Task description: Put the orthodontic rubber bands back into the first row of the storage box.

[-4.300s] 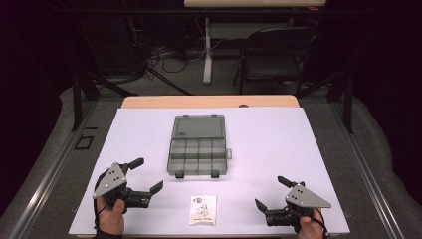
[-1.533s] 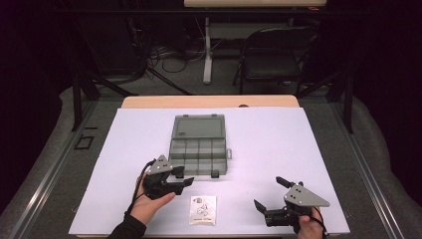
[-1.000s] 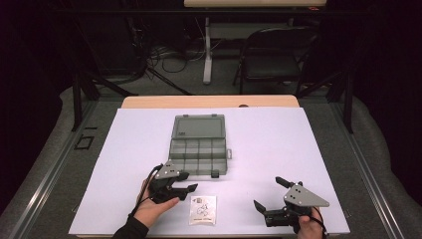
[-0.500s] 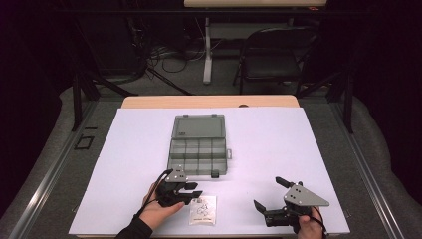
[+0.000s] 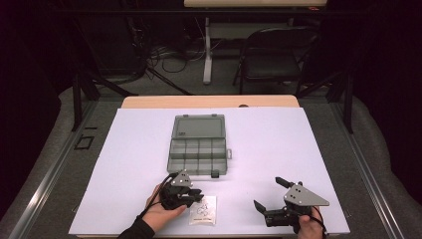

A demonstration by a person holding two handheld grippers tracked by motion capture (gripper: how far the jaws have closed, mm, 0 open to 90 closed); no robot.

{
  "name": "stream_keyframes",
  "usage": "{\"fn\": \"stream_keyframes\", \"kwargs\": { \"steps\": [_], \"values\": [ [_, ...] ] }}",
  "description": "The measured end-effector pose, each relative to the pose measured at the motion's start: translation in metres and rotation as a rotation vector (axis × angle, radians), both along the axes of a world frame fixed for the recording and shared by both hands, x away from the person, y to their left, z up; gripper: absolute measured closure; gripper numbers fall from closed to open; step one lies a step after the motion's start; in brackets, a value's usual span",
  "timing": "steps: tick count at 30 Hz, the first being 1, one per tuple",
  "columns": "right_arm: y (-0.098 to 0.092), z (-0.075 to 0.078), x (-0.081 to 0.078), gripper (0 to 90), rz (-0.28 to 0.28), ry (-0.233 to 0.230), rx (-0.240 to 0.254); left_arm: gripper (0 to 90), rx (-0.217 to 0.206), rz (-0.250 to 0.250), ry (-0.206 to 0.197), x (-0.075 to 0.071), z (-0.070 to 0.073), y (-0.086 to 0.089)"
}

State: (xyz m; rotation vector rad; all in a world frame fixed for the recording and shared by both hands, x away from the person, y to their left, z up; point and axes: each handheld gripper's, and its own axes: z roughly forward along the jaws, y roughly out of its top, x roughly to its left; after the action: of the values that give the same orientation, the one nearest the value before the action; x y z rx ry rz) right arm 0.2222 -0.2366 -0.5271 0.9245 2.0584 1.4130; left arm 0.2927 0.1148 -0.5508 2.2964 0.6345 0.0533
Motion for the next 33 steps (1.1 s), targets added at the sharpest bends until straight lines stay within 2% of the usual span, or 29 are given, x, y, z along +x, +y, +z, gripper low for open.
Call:
{"fn": "stream_keyframes", "kwargs": {
  "steps": [7,22,29,33],
  "values": [
    [-0.0001,-0.0001,0.0002,0.0,-0.001,0.002,-0.001,82.9,0.026,-0.007,-0.007,-0.0011,-0.0007,-0.0012],
    [0.0003,-0.0012,0.0015,0.0,-0.002,0.0,0.005,88.5,0.032,-0.029,-0.016,-0.0008,-0.0017,-0.0018],
    [0.0,-0.0011,0.0015,0.0,-0.003,0.003,0.004,89.5,0.027,-0.038,-0.01,-0.0001,-0.0005,-0.0009],
    [-0.0005,-0.0008,0.0014,0.0,-0.005,0.006,0.001,89.6,0.002,-0.036,-0.014,-0.0005,0.0051,0.002]
  ]
}}
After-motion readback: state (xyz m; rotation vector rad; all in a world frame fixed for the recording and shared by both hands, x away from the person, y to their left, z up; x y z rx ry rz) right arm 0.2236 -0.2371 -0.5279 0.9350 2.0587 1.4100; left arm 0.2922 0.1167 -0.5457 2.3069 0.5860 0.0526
